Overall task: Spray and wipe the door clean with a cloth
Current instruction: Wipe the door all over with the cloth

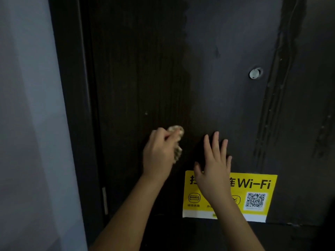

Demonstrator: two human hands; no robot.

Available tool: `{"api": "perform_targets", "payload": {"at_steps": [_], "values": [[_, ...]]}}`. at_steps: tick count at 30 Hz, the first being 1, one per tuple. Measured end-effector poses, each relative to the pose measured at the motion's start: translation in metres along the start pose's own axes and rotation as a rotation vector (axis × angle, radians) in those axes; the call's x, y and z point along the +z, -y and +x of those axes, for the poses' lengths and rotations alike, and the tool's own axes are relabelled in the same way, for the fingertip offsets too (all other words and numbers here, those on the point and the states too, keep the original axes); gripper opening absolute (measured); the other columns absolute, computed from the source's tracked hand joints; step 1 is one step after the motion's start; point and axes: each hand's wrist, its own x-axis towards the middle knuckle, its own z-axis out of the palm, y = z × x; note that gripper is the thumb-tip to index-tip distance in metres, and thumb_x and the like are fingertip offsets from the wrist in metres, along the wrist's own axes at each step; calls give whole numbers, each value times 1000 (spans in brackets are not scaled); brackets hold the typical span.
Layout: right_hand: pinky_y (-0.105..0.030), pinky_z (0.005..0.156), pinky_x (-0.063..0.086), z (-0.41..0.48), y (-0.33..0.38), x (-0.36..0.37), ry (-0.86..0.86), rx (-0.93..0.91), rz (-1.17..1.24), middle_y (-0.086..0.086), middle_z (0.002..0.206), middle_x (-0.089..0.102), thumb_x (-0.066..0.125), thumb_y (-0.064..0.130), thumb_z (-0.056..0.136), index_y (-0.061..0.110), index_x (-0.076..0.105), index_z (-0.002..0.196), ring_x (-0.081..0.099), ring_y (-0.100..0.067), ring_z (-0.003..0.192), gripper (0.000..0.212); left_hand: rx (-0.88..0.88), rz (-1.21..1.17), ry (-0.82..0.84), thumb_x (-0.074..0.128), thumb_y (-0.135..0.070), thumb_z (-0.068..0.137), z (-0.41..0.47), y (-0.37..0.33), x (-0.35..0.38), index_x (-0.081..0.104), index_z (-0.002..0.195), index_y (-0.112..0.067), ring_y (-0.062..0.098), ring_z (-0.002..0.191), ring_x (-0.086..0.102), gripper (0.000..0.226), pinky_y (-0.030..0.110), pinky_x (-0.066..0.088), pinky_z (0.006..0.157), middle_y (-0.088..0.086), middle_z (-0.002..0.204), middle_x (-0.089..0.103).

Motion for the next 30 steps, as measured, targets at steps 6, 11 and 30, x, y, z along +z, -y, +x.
{"api": "perform_targets", "payload": {"at_steps": [6,11,30], "values": [[-52,119,-2,-1,-7,-3,45,-42,-18,8,157,-26,52,28,94,31,-6,152,-30,-21,142,82,-193,91,-134,54,-40,93,5,-1,-2,61,96,-26,13,84,57,15,25,45,67,-5,101,56],[-50,118,-4,-3,-8,-3,58,-65,-19,8,156,-29,51,29,94,31,-6,152,-32,-21,141,81,-46,127,28,55,-44,92,-15,14,-2,63,97,-31,12,80,55,17,32,49,69,-6,90,57],[-52,115,-5,-12,10,33,26,-55,-14,1,160,-19,58,26,89,27,6,153,-27,-23,143,83,-231,418,-321,55,-15,91,8,109,-62,44,142,-17,23,93,46,52,32,39,76,14,107,51]]}}
